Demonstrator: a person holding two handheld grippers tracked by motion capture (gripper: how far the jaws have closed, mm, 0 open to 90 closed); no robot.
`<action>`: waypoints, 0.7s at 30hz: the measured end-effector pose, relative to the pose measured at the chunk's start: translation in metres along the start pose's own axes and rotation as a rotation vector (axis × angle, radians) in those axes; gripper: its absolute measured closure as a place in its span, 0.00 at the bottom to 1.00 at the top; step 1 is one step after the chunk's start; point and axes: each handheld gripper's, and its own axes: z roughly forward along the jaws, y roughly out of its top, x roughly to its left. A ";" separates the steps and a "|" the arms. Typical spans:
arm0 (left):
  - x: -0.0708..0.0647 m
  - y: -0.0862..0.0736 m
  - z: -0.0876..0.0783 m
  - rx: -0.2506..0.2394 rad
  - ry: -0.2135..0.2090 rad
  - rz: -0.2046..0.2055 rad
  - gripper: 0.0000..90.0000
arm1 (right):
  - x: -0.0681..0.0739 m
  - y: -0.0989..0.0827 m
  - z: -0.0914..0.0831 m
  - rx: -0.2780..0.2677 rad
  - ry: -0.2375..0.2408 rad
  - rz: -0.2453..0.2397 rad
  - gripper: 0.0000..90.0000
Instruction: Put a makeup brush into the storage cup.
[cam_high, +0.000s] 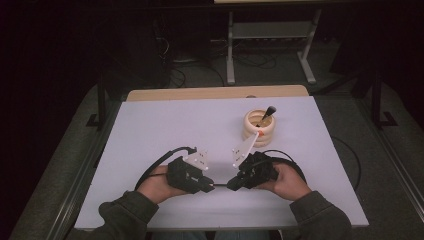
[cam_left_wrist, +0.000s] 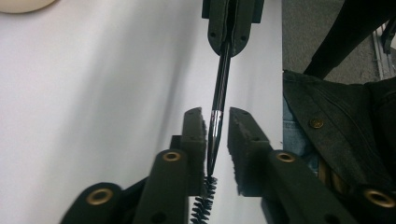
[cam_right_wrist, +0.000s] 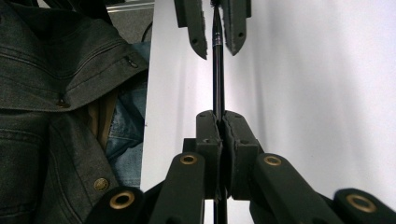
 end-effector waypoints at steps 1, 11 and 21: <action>0.000 0.000 0.000 -0.002 -0.001 0.001 0.90 | 0.000 0.000 0.000 -0.003 -0.001 -0.002 0.94; 0.000 0.003 0.002 0.061 -0.011 0.039 0.96 | -0.001 0.001 0.009 0.033 -0.017 0.019 0.82; -0.003 0.009 0.001 0.096 -0.011 0.072 0.96 | 0.004 0.008 0.016 0.098 -0.013 -0.001 0.89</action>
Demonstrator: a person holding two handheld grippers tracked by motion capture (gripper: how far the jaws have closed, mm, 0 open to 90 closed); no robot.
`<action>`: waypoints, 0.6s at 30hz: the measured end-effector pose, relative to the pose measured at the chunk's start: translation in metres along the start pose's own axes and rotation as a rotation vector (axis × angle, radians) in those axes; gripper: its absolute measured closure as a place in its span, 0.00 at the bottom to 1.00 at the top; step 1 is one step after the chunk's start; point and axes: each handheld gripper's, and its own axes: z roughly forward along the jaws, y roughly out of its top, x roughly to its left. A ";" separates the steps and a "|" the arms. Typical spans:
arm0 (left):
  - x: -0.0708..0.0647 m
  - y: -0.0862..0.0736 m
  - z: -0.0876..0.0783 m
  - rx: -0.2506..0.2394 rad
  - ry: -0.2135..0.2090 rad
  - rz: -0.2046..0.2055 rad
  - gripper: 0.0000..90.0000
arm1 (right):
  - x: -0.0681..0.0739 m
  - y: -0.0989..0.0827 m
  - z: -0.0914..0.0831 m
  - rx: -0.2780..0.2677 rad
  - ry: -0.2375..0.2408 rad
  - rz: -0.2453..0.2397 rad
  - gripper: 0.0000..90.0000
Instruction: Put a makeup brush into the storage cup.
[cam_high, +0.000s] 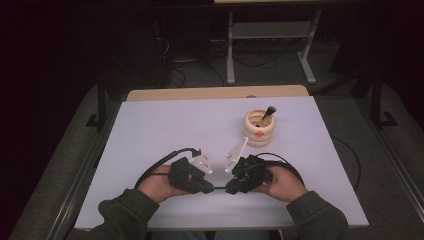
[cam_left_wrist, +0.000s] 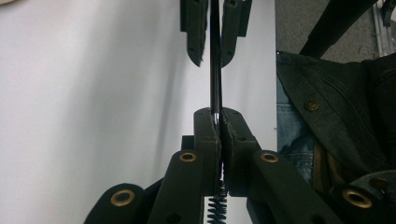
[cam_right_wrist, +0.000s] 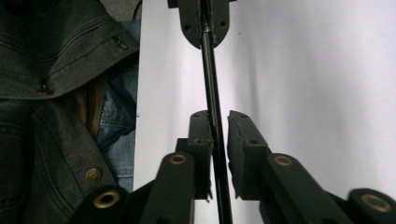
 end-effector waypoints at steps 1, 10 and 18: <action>0.000 0.000 0.000 0.002 -0.002 0.001 0.96 | 0.001 0.000 0.001 0.004 0.003 0.000 0.90; 0.003 -0.006 -0.004 -0.065 0.003 -0.042 0.82 | 0.007 -0.005 0.002 -0.015 -0.006 -0.018 0.94; 0.007 -0.020 -0.010 -0.157 0.008 -0.116 0.71 | 0.006 -0.017 -0.001 -0.087 -0.025 0.013 0.94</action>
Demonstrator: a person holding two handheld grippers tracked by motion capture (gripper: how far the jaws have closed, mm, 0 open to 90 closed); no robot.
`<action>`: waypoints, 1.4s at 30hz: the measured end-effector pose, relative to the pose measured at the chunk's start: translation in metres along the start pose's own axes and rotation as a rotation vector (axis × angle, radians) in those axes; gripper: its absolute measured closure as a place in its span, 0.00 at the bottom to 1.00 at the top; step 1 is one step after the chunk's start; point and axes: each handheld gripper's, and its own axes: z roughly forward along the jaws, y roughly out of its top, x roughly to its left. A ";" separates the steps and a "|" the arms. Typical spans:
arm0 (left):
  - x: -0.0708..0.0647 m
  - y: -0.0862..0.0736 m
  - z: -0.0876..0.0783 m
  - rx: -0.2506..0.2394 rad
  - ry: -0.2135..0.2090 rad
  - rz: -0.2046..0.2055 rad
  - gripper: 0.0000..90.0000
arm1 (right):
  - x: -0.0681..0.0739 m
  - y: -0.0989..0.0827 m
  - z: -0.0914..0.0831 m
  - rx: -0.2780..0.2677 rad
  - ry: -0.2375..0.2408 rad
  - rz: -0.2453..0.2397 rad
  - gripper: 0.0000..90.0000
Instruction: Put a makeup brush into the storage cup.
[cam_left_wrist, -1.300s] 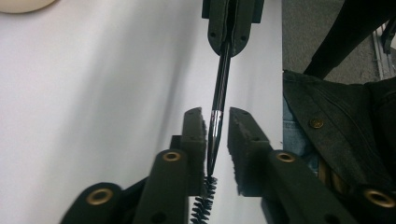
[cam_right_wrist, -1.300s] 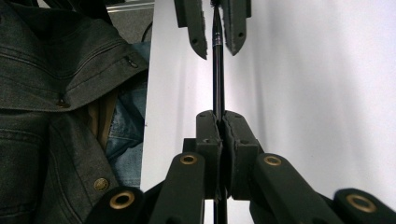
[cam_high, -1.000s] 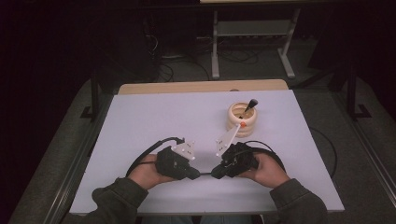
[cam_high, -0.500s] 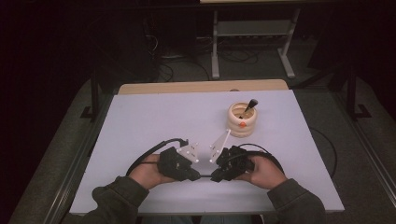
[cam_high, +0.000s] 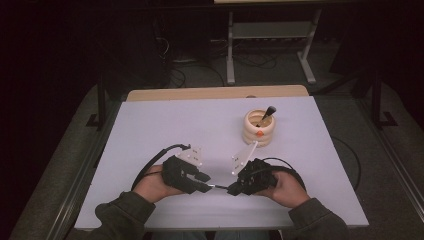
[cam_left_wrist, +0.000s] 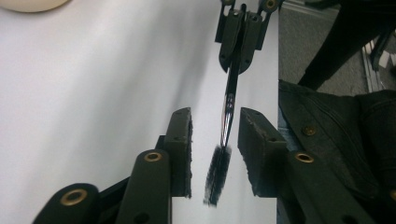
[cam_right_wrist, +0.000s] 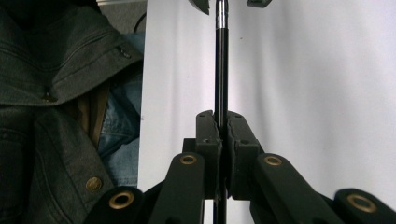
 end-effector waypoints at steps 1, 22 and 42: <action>0.000 -0.001 0.000 -0.006 -0.003 -0.009 0.70 | 0.000 -0.001 -0.001 -0.010 -0.001 0.001 0.94; 0.009 0.001 -0.008 -0.228 -0.005 -0.124 0.85 | -0.005 -0.005 -0.010 -0.273 -0.075 0.099 0.93; 0.015 0.004 -0.010 -0.261 -0.076 -0.182 0.95 | -0.002 0.005 0.012 -0.236 -0.104 0.084 0.92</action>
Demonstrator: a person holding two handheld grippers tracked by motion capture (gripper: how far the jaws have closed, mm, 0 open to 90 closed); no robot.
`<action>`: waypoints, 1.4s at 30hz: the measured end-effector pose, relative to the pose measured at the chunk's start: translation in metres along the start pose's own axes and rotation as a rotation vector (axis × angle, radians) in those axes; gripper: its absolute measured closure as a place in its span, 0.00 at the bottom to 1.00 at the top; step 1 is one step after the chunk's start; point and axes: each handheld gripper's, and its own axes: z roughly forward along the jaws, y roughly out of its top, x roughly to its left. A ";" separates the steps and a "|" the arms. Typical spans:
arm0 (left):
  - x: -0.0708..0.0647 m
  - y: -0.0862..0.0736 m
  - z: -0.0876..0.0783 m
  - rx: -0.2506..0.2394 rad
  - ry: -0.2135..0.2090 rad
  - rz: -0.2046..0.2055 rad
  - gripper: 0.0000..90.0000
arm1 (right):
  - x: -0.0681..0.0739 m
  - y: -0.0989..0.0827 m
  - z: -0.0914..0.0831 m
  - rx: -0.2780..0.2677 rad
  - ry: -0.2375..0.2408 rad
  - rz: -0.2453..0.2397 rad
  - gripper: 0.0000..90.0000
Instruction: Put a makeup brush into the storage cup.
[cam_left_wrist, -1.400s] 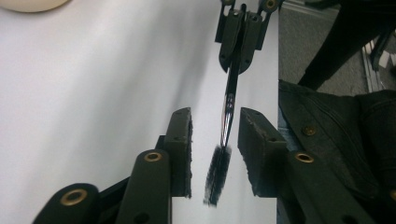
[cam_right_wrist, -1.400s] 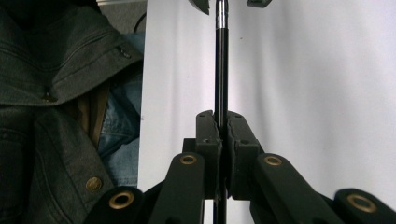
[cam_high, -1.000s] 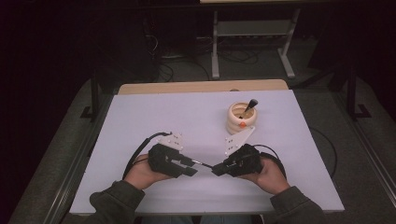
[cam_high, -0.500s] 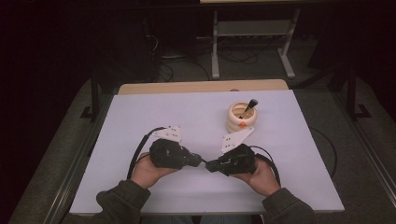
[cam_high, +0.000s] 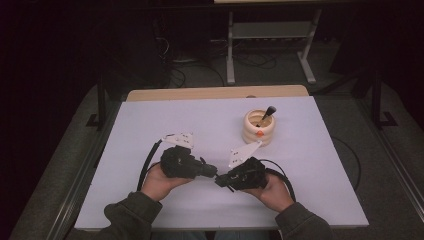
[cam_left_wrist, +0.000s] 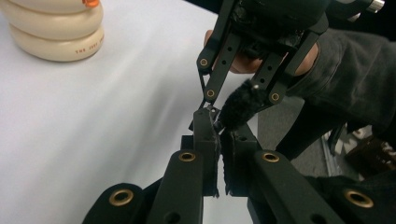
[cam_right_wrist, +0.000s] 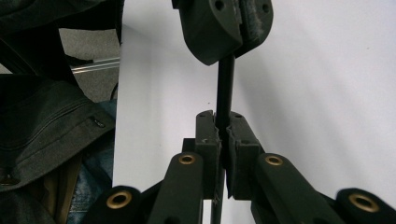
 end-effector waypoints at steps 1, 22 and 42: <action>0.000 0.001 0.000 0.017 0.013 0.008 0.95 | 0.000 0.000 0.001 0.005 0.002 0.008 0.82; -0.012 0.010 0.012 0.162 0.102 0.067 0.94 | 0.005 0.012 0.004 0.086 -0.044 -0.039 0.94; -0.008 0.003 0.004 0.155 0.163 0.052 0.76 | -0.011 0.001 -0.012 0.057 -0.036 0.058 0.94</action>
